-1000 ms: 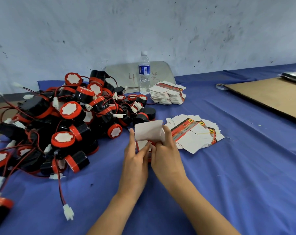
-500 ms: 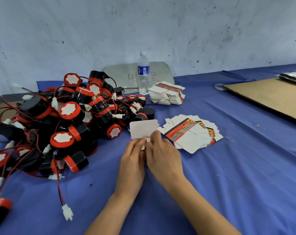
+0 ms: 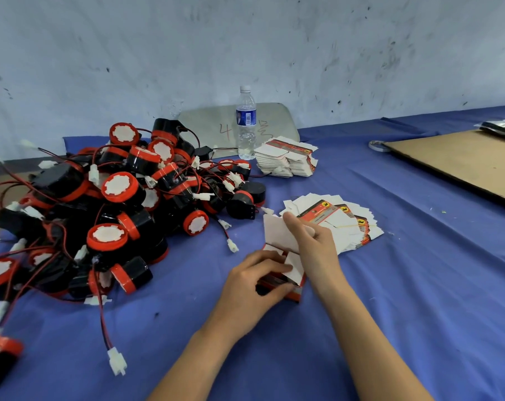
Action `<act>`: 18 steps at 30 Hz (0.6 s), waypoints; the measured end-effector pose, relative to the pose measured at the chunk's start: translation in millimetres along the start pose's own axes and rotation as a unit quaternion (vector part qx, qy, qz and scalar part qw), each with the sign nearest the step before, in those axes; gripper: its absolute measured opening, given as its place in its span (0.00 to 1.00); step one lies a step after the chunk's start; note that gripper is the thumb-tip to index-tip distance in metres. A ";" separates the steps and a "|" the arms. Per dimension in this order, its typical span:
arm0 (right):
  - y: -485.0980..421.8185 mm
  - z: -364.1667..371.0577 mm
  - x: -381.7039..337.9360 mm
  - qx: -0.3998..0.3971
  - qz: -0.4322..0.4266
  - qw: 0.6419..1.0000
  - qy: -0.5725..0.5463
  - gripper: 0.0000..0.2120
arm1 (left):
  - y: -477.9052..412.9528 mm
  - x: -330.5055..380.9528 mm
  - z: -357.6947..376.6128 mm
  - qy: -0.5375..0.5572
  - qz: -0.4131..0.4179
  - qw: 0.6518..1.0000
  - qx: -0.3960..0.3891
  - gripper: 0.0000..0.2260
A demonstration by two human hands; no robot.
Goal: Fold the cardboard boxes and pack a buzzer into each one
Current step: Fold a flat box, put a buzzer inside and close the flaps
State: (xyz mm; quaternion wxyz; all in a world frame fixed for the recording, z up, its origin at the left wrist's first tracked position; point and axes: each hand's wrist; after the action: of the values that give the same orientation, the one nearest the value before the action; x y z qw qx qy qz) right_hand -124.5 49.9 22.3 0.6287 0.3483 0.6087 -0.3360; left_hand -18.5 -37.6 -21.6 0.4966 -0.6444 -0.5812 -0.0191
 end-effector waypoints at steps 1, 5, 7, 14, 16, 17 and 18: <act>0.5 -0.5 0.0 -0.019 -0.012 1.000 0.004 0.22 | 0.1 -1.2 0.0 0.001 -0.001 1.000 0.003 0.09; 0.4 -4.4 -2.7 -0.063 -0.046 0.996 0.047 0.12 | 0.4 -2.0 0.9 -0.011 0.006 1.000 0.007 0.08; -1.5 -4.3 -0.3 -0.044 -0.049 0.995 0.072 0.13 | -0.4 -1.2 0.9 -0.017 0.020 1.000 0.006 0.08; 4.2 -5.8 17.1 -0.082 -0.074 0.983 0.147 0.15 | -1.0 -5.7 -1.9 -0.067 0.041 0.994 0.072 0.04; 8.5 -6.6 22.8 -0.096 -0.093 0.973 0.190 0.13 | -2.0 -7.5 -3.8 -0.084 0.033 0.990 0.108 0.03; 10.2 -7.1 24.6 -0.094 -0.107 0.966 0.215 0.12 | -2.1 -8.5 -4.4 -0.080 0.027 0.989 0.122 0.04; 11.9 -7.2 25.2 -0.090 -0.119 0.960 0.238 0.12 | -1.6 -9.5 -5.2 -0.068 0.014 0.988 0.135 0.07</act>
State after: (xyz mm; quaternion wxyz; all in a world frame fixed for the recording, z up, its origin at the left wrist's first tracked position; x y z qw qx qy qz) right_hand -117.4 62.4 -2.7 0.4500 0.2851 0.8054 -0.2599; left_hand -19.9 -48.2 -23.6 0.5385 -0.5792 -0.6018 0.1111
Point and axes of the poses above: each hand's wrist, its own y-axis away from the middle knuckle, its own z-axis out of the palm, x = y × z, and after that the axes turned 14 degrees about z, right-handed
